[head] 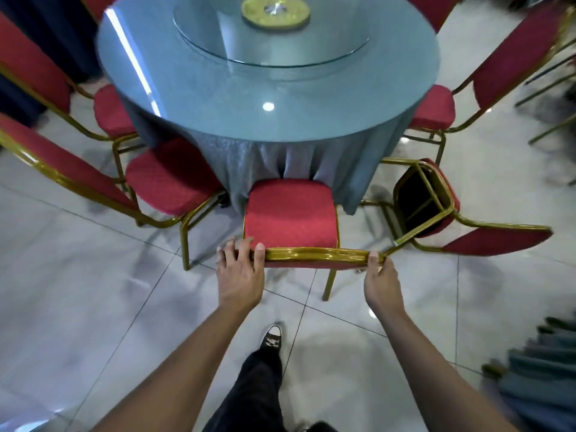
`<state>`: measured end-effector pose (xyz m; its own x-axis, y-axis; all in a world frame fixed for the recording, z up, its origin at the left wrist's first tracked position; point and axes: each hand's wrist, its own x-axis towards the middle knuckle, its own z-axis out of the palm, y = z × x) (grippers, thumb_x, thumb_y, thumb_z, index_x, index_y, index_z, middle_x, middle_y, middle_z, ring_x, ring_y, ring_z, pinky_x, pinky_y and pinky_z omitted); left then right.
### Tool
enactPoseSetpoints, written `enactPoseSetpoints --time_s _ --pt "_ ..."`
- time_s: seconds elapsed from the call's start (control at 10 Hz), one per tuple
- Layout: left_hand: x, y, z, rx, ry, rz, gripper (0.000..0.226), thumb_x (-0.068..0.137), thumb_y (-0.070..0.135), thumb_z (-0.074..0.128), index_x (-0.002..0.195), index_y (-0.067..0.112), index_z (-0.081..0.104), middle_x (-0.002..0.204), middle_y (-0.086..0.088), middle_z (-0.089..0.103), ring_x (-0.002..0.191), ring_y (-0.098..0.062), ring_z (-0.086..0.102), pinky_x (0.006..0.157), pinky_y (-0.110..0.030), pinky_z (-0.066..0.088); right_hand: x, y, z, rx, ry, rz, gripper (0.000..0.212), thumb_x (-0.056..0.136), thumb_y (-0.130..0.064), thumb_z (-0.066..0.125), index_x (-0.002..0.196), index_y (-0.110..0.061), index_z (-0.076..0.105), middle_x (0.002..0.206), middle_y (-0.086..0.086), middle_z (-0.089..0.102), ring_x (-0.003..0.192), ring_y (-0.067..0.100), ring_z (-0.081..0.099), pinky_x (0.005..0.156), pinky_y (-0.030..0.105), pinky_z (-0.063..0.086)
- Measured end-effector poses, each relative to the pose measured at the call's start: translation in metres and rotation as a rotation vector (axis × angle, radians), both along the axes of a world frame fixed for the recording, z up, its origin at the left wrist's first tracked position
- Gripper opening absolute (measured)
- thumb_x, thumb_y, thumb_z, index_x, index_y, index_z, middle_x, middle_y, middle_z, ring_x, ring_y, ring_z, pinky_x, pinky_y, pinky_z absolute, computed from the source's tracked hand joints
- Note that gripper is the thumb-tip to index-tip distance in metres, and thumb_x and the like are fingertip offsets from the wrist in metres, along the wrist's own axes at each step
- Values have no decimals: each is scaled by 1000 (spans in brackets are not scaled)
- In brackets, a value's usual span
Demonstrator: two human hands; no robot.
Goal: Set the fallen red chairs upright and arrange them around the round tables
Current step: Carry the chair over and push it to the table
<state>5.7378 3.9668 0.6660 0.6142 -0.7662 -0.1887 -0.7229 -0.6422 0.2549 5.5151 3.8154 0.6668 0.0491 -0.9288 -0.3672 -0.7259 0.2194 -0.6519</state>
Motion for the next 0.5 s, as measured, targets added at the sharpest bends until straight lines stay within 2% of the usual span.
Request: enactPoseSetpoints --time_s 0.1,0.2,0.3,0.4,0.5 --pt "12 -18 3 -36 51 1 67 100 41 -5 156 17 23 162 -5 20 151 -34 8 122 -54 7 15 -8 -5 -8 -41 -5 74 101 -60 20 159 -14 18 163 14 26 148 34 28 119 49 24" --pt "15 -27 4 -43 36 13 76 93 42 -21 159 19 10 165 -3 12 152 -33 0 123 -52 2 24 -16 -10 14 -57 -40 79 98 -64 17 161 -18 10 167 10 18 151 32 23 120 47 19" --pt "21 -38 8 -58 98 73 81 89 47 -23 160 22 5 167 -3 7 154 -30 -6 124 -49 -2 32 -32 -11 43 -44 -37 82 94 -69 15 161 -22 9 165 10 22 148 37 27 118 51 22" --pt "32 -52 5 12 11 30 99 76 46 -45 159 21 1 168 -6 -4 153 -33 -12 123 -49 -5 39 -51 -10 35 -73 -14 80 95 -68 17 160 -21 10 164 11 26 146 37 30 116 50 25" --pt "51 -72 10 83 -10 -24 99 80 50 -41 159 15 6 167 -8 -11 151 -40 -14 122 -52 -7 54 -84 -7 66 -91 62 71 101 -61 23 158 -19 16 161 13 29 144 36 33 116 49 28"
